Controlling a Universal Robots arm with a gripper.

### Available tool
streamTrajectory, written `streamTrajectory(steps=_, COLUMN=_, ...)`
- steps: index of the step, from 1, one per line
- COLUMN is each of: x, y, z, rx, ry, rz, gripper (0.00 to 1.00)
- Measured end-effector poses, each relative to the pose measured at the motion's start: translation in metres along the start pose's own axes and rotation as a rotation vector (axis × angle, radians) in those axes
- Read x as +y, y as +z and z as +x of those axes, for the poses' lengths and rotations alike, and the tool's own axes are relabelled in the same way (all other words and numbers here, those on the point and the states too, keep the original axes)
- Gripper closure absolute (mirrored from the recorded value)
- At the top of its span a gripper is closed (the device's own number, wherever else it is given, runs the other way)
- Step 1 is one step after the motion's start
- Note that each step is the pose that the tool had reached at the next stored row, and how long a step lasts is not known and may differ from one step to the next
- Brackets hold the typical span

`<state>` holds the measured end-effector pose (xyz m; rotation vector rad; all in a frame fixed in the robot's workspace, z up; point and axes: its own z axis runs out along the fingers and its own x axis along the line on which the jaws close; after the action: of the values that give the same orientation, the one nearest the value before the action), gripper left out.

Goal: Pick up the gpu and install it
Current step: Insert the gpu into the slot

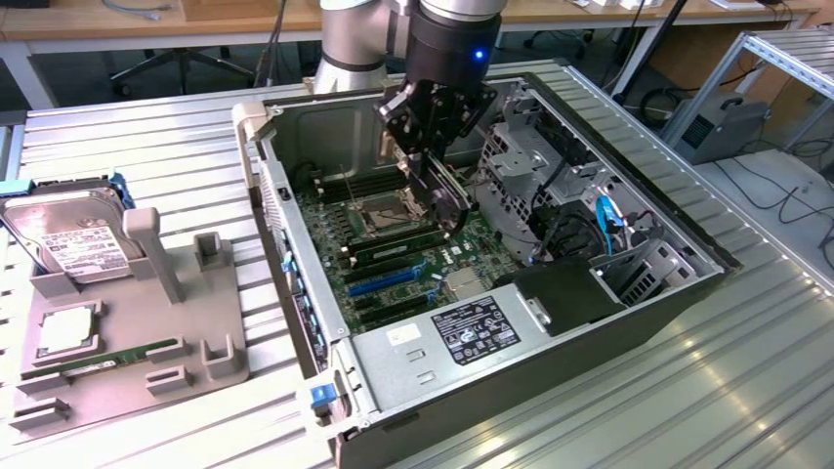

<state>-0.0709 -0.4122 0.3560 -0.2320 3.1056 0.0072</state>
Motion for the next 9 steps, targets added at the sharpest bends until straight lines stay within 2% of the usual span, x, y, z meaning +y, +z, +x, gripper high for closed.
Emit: streamTrajectory(steps=9, x=0.0000, y=0.0000, z=0.0000, rx=0.0000, ry=-0.020, rz=-0.0006, gripper=0.73)
